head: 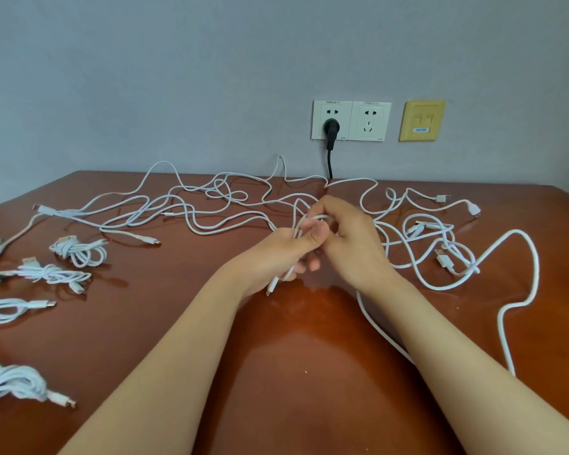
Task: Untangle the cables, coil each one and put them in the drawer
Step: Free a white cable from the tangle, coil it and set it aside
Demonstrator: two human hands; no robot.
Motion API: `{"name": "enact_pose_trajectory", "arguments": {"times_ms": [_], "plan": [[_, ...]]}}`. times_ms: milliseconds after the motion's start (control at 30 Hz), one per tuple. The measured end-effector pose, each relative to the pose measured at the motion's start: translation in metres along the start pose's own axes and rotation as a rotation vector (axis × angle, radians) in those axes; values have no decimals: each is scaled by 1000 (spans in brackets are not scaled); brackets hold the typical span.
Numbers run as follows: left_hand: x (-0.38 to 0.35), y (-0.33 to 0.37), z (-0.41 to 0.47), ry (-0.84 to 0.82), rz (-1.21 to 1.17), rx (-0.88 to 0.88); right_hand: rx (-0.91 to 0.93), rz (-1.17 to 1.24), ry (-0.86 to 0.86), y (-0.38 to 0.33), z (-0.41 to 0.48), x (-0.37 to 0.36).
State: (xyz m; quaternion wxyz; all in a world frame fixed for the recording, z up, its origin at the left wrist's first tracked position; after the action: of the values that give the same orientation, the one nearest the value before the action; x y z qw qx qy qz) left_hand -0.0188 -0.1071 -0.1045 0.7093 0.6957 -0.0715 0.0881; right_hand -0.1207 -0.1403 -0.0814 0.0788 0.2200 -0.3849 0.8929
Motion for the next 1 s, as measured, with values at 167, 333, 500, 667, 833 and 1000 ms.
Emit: {"name": "enact_pose_trajectory", "arguments": {"times_ms": [167,333,500,667,833,1000], "plan": [[2,-5,-2,-65,-33,-17,27,-36,-70,5,-2,-6],[2,-5,-6,-81,-83,55,59,-88,-94,3,-3,-5],[4,-3,-9,-114,-72,62,121,-180,-111,-4,-3,-3],[2,-1,-13,-201,-102,117,34,-87,-126,1,0,-5],[-5,-2,-13,-274,-67,183,-133,143,-127,11,0,-8],[-5,-5,-10,-251,8,216,-167,169,-144,18,2,-12]]}}
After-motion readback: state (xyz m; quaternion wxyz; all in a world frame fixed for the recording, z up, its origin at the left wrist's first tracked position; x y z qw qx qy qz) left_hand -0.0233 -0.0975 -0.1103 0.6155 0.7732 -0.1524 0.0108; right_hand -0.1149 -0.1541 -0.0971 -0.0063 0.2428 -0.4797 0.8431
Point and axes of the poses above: each hand's wrist, its own z-axis towards the middle knuckle, its own x-axis out of the back of the hand, y = z × x, the point moved 4 cm from there along z, towards the middle knuckle, and after that the axes turned 7 degrees about y, right-handed, at the moved point
